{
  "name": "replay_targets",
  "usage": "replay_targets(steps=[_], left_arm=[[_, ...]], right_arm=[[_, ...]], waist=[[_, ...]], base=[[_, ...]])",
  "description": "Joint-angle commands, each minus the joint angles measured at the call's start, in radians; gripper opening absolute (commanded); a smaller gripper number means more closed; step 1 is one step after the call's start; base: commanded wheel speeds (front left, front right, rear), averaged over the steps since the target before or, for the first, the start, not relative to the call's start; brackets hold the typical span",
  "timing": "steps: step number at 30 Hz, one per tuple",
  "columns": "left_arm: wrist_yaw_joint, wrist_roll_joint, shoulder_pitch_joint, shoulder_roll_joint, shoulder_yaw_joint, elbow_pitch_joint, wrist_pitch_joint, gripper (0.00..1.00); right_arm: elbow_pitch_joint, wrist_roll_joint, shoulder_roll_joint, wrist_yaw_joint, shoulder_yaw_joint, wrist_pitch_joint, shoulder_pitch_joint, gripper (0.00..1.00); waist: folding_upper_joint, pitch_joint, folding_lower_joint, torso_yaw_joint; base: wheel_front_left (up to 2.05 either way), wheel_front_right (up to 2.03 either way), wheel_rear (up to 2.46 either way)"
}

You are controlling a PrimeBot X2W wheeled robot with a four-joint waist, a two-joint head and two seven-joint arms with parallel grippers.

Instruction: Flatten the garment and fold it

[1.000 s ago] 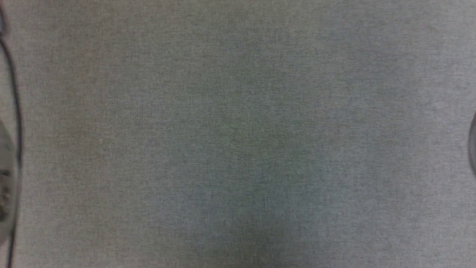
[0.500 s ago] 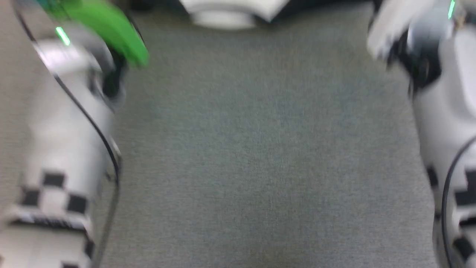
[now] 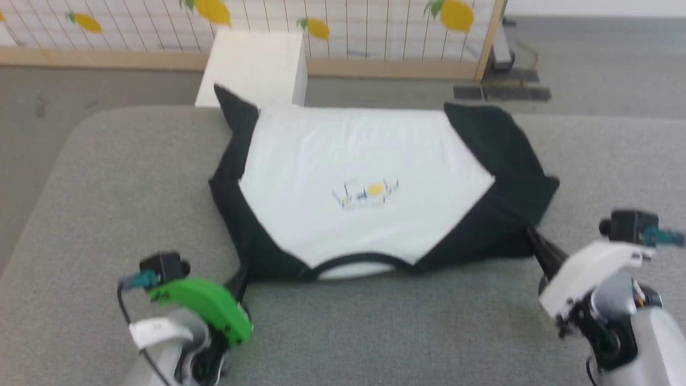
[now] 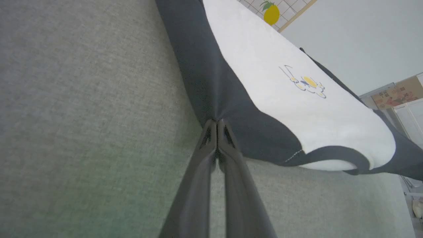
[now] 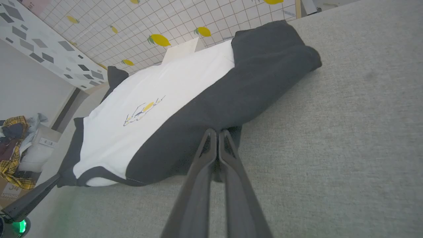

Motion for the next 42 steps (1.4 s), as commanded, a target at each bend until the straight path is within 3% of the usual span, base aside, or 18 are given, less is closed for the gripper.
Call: replay_targets(steps=[1, 12, 17, 19, 24, 32, 33, 34, 35, 36, 37, 42], left_arm=[[0.022, -0.002, 0.058, 0.023, 0.004, -0.032, 0.014, 0.00], [0.216, -0.030, 0.408, 0.082, -0.009, -0.338, 0.168, 0.00], [0.313, 0.000, 0.493, 0.134, -0.039, -0.408, 0.259, 0.00], [0.333, -0.004, 0.512, 0.137, -0.042, -0.428, 0.279, 0.00], [0.342, -0.014, 0.518, 0.125, -0.056, -0.427, 0.301, 0.00], [0.319, -0.023, 0.474, 0.106, -0.067, -0.370, 0.306, 0.00], [0.317, -0.025, 0.469, 0.102, -0.067, -0.357, 0.302, 0.04], [0.315, -0.028, 0.467, 0.100, -0.067, -0.352, 0.303, 0.60], [0.315, -0.028, 0.465, 0.098, -0.063, -0.351, 0.296, 0.99], [0.316, -0.027, 0.465, 0.100, -0.063, -0.349, 0.296, 1.00], [0.319, -0.030, 0.465, 0.102, -0.061, -0.349, 0.299, 1.00], [0.342, -0.036, 0.472, 0.129, -0.032, -0.394, 0.305, 1.00]], right_arm=[[-0.033, -0.008, 0.004, -0.001, -0.013, 0.009, 0.047, 0.00], [-0.311, -0.105, 0.048, -0.001, -0.083, 0.178, 0.381, 0.00], [-0.392, -0.142, 0.060, -0.001, -0.089, 0.275, 0.468, 0.00], [-0.411, -0.156, 0.064, -0.001, -0.092, 0.296, 0.488, 0.00], [-0.384, -0.171, 0.070, -0.001, -0.080, 0.313, 0.497, 0.00], [-0.226, -0.207, 0.074, -0.001, -0.034, 0.315, 0.470, 0.00], [-0.193, -0.210, 0.074, -0.001, -0.024, 0.311, 0.464, 0.00], [-0.179, -0.212, 0.074, -0.001, -0.020, 0.307, 0.460, 0.00], [-0.169, -0.213, 0.074, -0.001, -0.019, 0.304, 0.457, 0.00], [-0.165, -0.217, 0.074, -0.001, -0.013, 0.295, 0.452, 0.76], [-0.164, -0.221, 0.074, -0.001, -0.013, 0.287, 0.449, 1.00], [-0.193, -0.210, 0.074, -0.001, -0.025, 0.274, 0.440, 1.00]], waist=[[0.0000, -0.103, 0.0002, 0.006], [0.0000, -0.160, 0.0002, -0.011], [0.0000, -0.166, 0.0002, -0.014], [0.0000, -0.167, 0.0002, -0.014], [0.0000, -0.162, 0.0002, -0.014], [0.0000, -0.146, 0.0002, -0.013], [0.0000, -0.147, 0.0002, -0.015], [0.0000, -0.147, 0.0002, -0.015], [0.0000, -0.149, 0.0002, -0.016], [0.0000, -0.152, 0.0002, -0.018], [0.0000, -0.153, 0.0002, -0.018], [0.0000, -0.171, 0.0002, -0.024]], base=[[0.00, 0.00, 0.00], [0.00, 0.00, 0.00], [0.00, 0.00, 0.00], [0.00, 0.00, 0.00], [0.00, 0.00, 0.00], [0.00, 0.00, 0.00], [0.00, 0.00, 0.00], [0.00, 0.00, 0.00], [0.00, 0.00, 0.00], [0.00, 0.00, 0.00], [0.00, 0.00, 0.00], [0.00, 0.00, 0.00]])
